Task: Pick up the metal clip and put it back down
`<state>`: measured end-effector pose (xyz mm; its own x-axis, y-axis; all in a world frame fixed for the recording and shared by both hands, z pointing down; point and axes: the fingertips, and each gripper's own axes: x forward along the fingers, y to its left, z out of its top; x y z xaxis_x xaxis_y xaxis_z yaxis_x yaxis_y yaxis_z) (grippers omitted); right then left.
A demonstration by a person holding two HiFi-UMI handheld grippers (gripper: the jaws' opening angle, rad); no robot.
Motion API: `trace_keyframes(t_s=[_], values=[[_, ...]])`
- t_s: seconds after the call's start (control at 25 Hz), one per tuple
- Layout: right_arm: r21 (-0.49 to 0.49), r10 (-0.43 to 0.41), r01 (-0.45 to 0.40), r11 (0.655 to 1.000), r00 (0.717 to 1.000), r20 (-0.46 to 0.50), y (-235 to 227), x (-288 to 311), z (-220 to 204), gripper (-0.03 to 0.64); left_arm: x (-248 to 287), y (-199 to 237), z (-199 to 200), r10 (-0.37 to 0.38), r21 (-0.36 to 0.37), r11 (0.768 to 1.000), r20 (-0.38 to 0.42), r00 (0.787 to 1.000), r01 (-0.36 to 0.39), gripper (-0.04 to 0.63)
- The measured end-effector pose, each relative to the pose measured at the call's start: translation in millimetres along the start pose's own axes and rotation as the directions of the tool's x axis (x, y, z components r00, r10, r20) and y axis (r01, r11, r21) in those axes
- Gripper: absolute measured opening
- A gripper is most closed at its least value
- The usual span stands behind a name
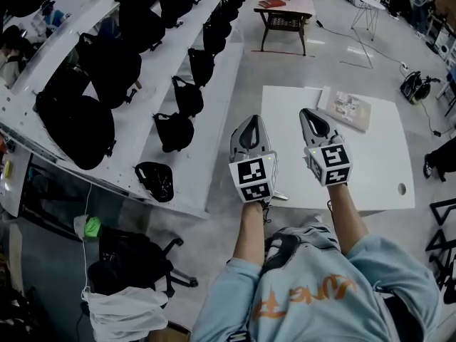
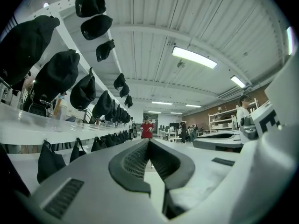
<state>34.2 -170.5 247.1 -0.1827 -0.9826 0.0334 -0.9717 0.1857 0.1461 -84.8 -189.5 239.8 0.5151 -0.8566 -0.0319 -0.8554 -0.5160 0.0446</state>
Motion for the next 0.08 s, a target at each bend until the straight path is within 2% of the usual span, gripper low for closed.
trace_keyframes(t_s=[0.08], values=[[0.002, -0.001, 0.001, 1.0, 1.0, 0.002, 4.0, -0.8, 0.4, 0.034, -3.7, 3.0, -1.0, -0.003, 0.005, 1.0, -0.002, 1.0, 0.003, 0.009]])
